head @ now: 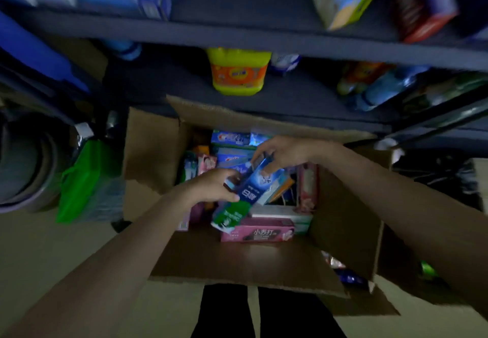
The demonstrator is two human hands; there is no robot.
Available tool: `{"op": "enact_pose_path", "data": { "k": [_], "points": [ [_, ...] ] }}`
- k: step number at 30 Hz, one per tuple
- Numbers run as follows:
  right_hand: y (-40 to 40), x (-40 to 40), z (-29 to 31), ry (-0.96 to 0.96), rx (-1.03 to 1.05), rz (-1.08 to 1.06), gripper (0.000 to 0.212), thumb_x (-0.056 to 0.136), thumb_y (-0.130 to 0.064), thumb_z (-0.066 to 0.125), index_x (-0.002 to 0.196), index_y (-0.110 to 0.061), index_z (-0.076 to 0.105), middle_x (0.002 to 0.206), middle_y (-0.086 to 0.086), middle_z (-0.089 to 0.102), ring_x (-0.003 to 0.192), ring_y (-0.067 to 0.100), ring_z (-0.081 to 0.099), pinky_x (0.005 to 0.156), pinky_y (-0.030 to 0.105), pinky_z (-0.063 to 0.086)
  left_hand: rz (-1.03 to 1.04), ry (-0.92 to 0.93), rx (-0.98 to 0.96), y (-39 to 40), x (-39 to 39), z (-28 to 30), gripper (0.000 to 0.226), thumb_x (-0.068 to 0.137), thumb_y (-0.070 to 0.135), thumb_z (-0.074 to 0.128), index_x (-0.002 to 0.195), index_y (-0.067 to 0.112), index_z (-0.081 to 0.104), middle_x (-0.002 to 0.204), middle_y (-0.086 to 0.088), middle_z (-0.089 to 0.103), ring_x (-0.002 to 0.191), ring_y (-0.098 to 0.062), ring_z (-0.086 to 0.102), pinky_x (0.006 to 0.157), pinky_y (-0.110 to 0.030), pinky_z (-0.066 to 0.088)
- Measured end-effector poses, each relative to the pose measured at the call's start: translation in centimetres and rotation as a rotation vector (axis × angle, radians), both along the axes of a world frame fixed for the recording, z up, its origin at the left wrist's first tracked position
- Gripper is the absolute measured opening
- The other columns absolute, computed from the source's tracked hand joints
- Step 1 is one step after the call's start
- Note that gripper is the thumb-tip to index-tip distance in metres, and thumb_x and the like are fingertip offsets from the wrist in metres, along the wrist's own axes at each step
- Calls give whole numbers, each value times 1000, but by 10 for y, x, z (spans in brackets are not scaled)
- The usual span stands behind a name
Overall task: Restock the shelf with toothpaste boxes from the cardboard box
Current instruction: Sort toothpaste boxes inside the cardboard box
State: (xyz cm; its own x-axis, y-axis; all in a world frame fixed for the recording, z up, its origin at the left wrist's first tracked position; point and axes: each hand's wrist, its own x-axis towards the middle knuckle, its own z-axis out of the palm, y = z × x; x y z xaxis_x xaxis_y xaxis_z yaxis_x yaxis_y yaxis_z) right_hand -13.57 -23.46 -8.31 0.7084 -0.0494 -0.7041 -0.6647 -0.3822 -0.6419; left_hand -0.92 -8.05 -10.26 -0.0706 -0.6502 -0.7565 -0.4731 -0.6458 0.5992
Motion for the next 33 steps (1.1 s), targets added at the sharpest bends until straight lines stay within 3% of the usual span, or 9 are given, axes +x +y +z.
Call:
{"op": "enact_pose_path", "data": {
  "k": [3,6,14,17,20,23,27,30,33],
  "points": [
    [-17,0,83,-29,52,-79,27,83,-8,68,107,-15,57,90,-8,59,82,10,57,70,20,49,-109,107,-40,-24,5,62,46,79,3,69,121,3,53,122,-9,59,91,-8,54,69,-5,43],
    [-34,-4,170,-137,-4,-172,30,85,-6,64,113,-10,53,92,-4,62,79,5,59,62,17,48,-94,154,-149,-48,8,137,37,80,-1,66,114,7,54,103,-1,59,80,-2,53,63,-3,43],
    [-69,-37,368,-637,-157,-629,18,87,-8,61,103,-18,59,85,3,64,71,6,62,66,20,51,10,232,-559,-109,17,328,23,83,0,62,99,14,56,97,1,63,86,-7,59,79,-21,49],
    [-78,-56,413,-807,-118,-743,16,88,-6,58,96,-20,60,82,-5,67,71,2,64,65,16,53,-111,-19,-736,-131,28,365,28,74,10,75,93,20,57,102,-4,65,97,-18,61,91,-34,47],
    [-88,-70,439,-746,-89,-716,17,87,-31,54,89,-16,62,90,-6,66,79,4,62,69,18,47,-167,-555,-1185,-157,37,393,30,71,11,72,97,17,59,101,-4,63,96,-25,59,84,-35,46],
    [-96,-72,448,-501,-394,-568,35,74,-46,66,99,-22,61,94,-10,61,85,6,56,72,20,42,-309,-961,-1668,-181,31,421,39,66,8,49,104,17,55,101,-3,61,95,-23,50,88,-36,41],
    [-109,-57,445,-409,-733,-459,41,72,-40,77,98,-11,65,84,-4,60,75,9,55,67,23,39,-333,-1143,-1919,-211,10,437,37,69,6,46,101,11,63,108,-8,62,104,-23,45,96,-38,39],
    [-123,-46,428,-377,-1088,-594,51,72,-44,74,104,-10,56,88,0,58,85,20,59,66,28,39,110,-1068,-1819,-233,-6,428,59,60,-10,63,115,10,53,128,-13,43,118,-28,36,102,-44,38],
    [-140,-38,409,-398,-1165,-818,57,78,-46,67,114,-8,46,106,10,62,100,31,60,76,35,46,448,-583,-1564,-251,-19,414,53,76,-4,63,124,9,45,128,-11,39,113,-22,43,99,-30,40]
  ]
}}
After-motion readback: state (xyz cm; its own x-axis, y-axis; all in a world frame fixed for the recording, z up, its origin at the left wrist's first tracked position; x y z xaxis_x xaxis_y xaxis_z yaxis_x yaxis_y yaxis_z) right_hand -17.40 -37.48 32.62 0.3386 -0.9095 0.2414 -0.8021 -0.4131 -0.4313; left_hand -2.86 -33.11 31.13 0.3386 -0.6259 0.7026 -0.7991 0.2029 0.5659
